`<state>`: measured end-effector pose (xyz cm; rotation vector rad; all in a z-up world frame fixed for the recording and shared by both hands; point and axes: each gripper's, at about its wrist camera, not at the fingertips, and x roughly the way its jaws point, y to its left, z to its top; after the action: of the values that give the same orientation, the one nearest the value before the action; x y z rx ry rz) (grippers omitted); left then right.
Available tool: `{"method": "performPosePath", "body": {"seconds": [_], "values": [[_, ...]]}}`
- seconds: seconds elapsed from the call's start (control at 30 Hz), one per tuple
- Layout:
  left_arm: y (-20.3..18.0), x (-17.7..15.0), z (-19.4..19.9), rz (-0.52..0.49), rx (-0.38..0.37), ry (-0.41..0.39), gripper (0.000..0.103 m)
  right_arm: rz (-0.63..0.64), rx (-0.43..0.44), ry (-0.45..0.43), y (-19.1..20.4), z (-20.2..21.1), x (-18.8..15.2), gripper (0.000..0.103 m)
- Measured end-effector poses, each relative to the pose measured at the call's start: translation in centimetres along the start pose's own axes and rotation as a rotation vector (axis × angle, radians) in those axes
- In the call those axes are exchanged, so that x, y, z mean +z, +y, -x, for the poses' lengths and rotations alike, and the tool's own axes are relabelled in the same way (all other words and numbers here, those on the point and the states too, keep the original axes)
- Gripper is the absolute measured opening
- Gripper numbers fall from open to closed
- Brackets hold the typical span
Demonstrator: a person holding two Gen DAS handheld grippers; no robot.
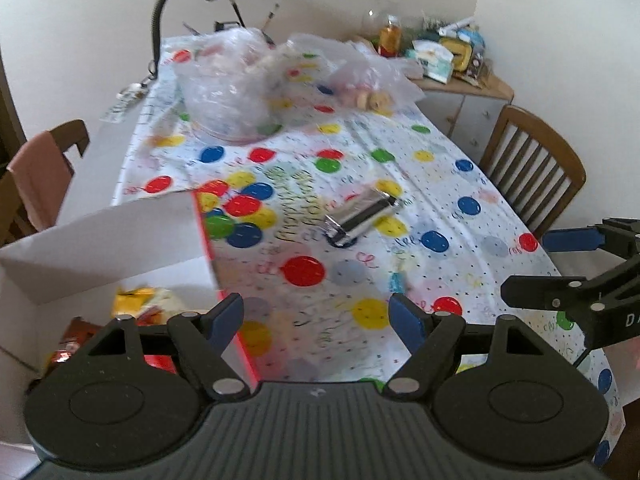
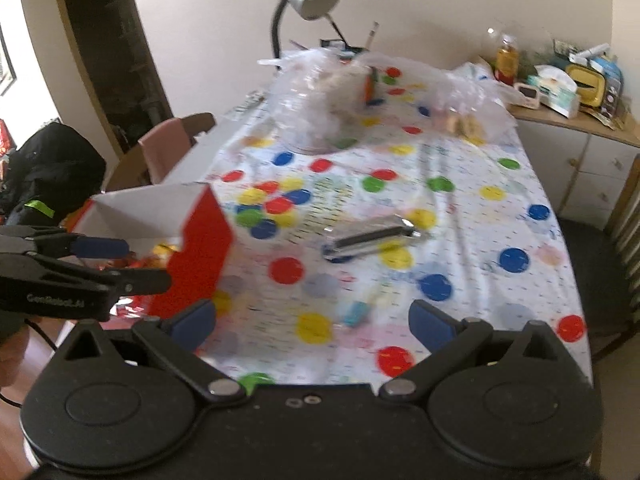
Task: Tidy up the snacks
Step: 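Move both grippers back to the silver bar and blue candy, then grasp the blue candy with the right gripper while the left gripper grasps the silver foil bar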
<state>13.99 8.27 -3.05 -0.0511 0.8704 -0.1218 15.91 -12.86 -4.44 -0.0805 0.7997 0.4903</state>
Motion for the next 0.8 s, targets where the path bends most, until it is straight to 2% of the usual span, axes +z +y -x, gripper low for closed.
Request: {"method": "performPosePath", "body": {"seconds": [0.3,0.43,0.6,0.67,0.73,0.8], "values": [[-3.1,-0.8,-3.6,0.021,0.013,0.064,0.079,0.075,0.041,0.100,-4.1,-5.7,-1.3,0.100],[-3.5,-1.3,-3.9,0.038,0.036,0.057,0.079,0.079,0.058,0.144,-4.7,-9.1,-1.3,0.093],[-2.6,-1.2,-3.9,0.086,0.070,0.058,0.079,0.058,0.078,0.203,-4.5,-13.3,-1.1,0.077],[-2.4,-1.1,-3.9,0.094,0.079,0.059,0.079,0.036,0.088,0.220,-4.4,-14.6,-0.9,0.067],[-2.3,-0.9,-4.0,0.097,0.085,0.058,0.079,0.008,0.099,0.237,-4.2,-15.6,-0.7,0.050],[-2.3,-0.6,-4.1,0.097,0.084,0.056,0.079,0.007,0.096,0.248,-3.8,-16.2,-0.6,0.045]]}}
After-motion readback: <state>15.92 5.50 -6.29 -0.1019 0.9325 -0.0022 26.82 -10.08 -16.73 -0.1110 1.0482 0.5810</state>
